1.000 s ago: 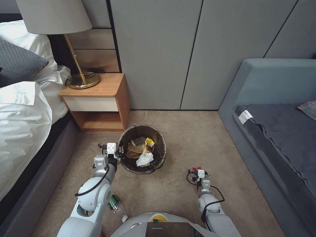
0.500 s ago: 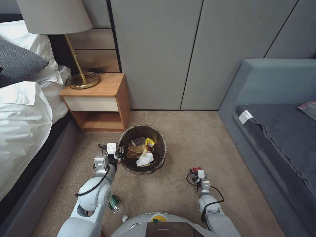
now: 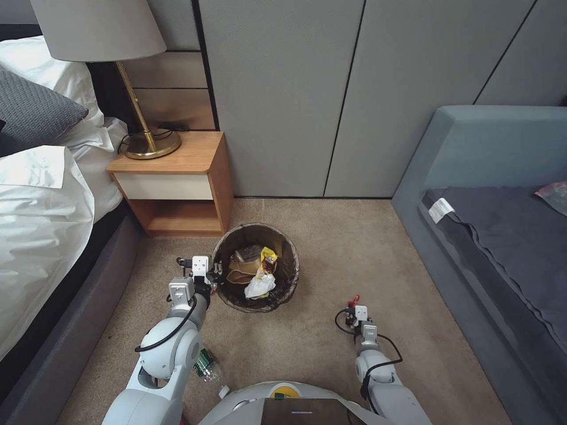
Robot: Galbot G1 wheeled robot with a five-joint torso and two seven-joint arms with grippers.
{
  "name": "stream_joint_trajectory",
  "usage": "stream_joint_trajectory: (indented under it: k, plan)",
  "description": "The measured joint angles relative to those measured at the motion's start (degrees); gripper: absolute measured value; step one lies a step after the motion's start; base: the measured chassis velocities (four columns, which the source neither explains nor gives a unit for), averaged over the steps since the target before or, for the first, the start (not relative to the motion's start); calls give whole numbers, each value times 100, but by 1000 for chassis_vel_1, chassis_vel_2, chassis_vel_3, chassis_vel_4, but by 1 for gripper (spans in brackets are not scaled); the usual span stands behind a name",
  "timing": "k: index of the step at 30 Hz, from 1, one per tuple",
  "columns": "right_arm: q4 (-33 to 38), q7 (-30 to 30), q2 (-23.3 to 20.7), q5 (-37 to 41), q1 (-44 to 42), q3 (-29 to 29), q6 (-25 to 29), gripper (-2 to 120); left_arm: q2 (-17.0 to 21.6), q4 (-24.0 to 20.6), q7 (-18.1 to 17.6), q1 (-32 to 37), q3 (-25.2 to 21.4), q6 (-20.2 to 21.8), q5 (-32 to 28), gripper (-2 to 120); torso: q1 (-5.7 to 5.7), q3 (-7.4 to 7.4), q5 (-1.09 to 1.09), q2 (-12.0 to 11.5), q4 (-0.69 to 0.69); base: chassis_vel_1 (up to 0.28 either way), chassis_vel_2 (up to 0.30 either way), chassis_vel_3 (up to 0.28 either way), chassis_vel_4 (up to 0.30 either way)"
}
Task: Pick up the trash bin, then pick up the garbage from the floor and place it into the trash bin.
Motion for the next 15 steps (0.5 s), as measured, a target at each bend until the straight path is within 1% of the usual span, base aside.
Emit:
stream_joint_trajectory:
  k: [2,15]
  plan:
    - [-11,-6,0,-6,-1,2,22,0,7,-4,0,-1,-7,1,-5,3,0,0,0,0,0,0,0,0,0]
    - [-8,-4,-5,-33,24,23,69,0,12,1,1,-36,-2,20,-19,3,0,1,1,0,0,0,0,0,0]
